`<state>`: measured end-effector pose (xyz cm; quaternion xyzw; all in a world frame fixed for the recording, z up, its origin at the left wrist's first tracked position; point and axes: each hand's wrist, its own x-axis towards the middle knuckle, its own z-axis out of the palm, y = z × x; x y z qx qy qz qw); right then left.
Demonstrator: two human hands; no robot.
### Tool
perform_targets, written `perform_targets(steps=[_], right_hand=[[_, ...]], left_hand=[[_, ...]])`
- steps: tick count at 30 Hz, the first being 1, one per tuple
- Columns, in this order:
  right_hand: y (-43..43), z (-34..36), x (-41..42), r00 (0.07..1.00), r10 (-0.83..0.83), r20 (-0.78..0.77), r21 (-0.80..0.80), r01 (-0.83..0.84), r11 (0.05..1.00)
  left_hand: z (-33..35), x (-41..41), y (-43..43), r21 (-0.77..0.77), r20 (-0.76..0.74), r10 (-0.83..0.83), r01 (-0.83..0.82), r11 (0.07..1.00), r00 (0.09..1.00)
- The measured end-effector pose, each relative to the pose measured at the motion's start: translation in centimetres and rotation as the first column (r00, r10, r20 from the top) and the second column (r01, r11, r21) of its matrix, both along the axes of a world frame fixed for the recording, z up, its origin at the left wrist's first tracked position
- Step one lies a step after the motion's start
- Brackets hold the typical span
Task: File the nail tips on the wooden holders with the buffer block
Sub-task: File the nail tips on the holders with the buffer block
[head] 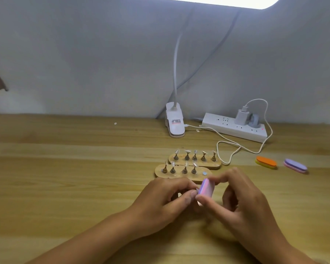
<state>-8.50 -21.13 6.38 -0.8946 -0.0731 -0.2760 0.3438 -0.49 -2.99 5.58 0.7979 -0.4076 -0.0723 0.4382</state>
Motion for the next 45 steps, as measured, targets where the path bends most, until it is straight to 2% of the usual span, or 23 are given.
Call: perform_targets(steps=[3, 5, 8, 12, 15, 17, 19, 21, 23, 27, 29, 32, 33, 36, 39, 43, 45], right_hand=[[0.3, -0.3, -0.1, 0.998, 0.055, 0.019, -0.076, -0.054, 0.996], [0.4, -0.3, -0.1, 0.995, 0.100, 0.019, -0.057, -0.099, 0.993], [0.0, 0.1, 0.0, 1.000, 0.030, 0.005, 0.040, -0.030, 0.999], [0.6, -0.3, -0.2, 0.993, 0.112, 0.039, -0.076, -0.109, 0.991], [0.1, 0.0, 0.0, 0.999, 0.051, 0.017, 0.030, -0.051, 0.998], [0.0, 0.0, 0.1, 1.000, 0.026, 0.012, 0.002, -0.026, 1.000], [0.2, -0.2, 0.0, 0.996, 0.086, 0.035, -0.068, -0.083, 0.994], [0.2, -0.2, -0.1, 0.995, 0.097, 0.031, -0.036, -0.096, 0.995], [0.0, 0.0, 0.0, 0.999, 0.040, 0.017, 0.005, -0.040, 0.999], [0.5, -0.3, -0.2, 0.994, 0.105, 0.017, -0.112, -0.102, 0.988], [0.2, -0.2, -0.1, 0.997, 0.072, -0.005, -0.011, -0.072, 0.997], [-0.9, -0.3, 0.2, 0.997, -0.071, -0.024, 0.223, 0.075, 0.972], [-1.0, -0.2, 0.3, 0.997, -0.082, -0.010, 0.236, 0.082, 0.968], [0.1, -0.1, 0.0, 0.997, 0.043, 0.071, 0.015, -0.044, 0.999], [0.8, -0.3, -0.5, 0.993, 0.120, 0.020, -0.220, -0.112, 0.969], [0.2, -0.1, -0.2, 1.000, 0.004, 0.017, -0.143, -0.002, 0.990], [0.2, -0.2, -0.1, 0.999, -0.014, 0.041, -0.165, 0.020, 0.986]], left_hand=[[0.0, -0.1, 0.1, 0.016, 0.011, 0.003, -0.003, 1.000, 1.000], [0.0, 0.0, 0.0, 0.016, 0.019, 0.007, -0.007, 1.000, 1.000], [0.0, 0.0, 0.1, -0.017, -0.006, -0.009, 0.009, 1.000, 1.000], [-0.2, 0.1, 0.1, -0.012, -0.005, -0.014, 0.014, 1.000, 1.000], [0.0, 0.1, 0.0, -0.042, -0.010, -0.015, 0.015, 0.999, 1.000], [0.0, 0.1, 0.0, -0.036, -0.014, -0.015, 0.014, 0.999, 1.000], [-0.1, 0.1, 0.0, -0.018, -0.007, -0.006, 0.006, 1.000, 1.000], [0.0, 0.1, 0.0, -0.021, -0.010, -0.002, 0.002, 1.000, 1.000], [0.1, 0.1, 0.0, -0.034, -0.009, -0.007, 0.007, 0.999, 1.000], [0.0, 0.1, 0.1, -0.011, -0.005, -0.002, 0.002, 1.000, 1.000], [-0.1, 0.1, 0.1, -0.043, -0.013, 0.002, -0.003, 0.999, 1.000], [-0.2, 0.0, 0.1, -0.105, -0.123, -0.008, -0.005, 0.994, 0.992], [-0.3, 0.0, 0.1, -0.111, -0.155, -0.013, -0.005, 0.994, 0.988], [-0.6, 0.1, 0.2, -0.127, -0.179, -0.018, -0.005, 0.992, 0.984], [-0.5, 0.3, 0.1, -0.135, -0.149, -0.023, 0.003, 0.991, 0.989], [-0.5, 0.3, 0.0, -0.150, -0.180, -0.027, 0.000, 0.989, 0.983], [-0.4, 0.2, 0.0, -0.151, -0.211, -0.034, 0.002, 0.989, 0.977]])
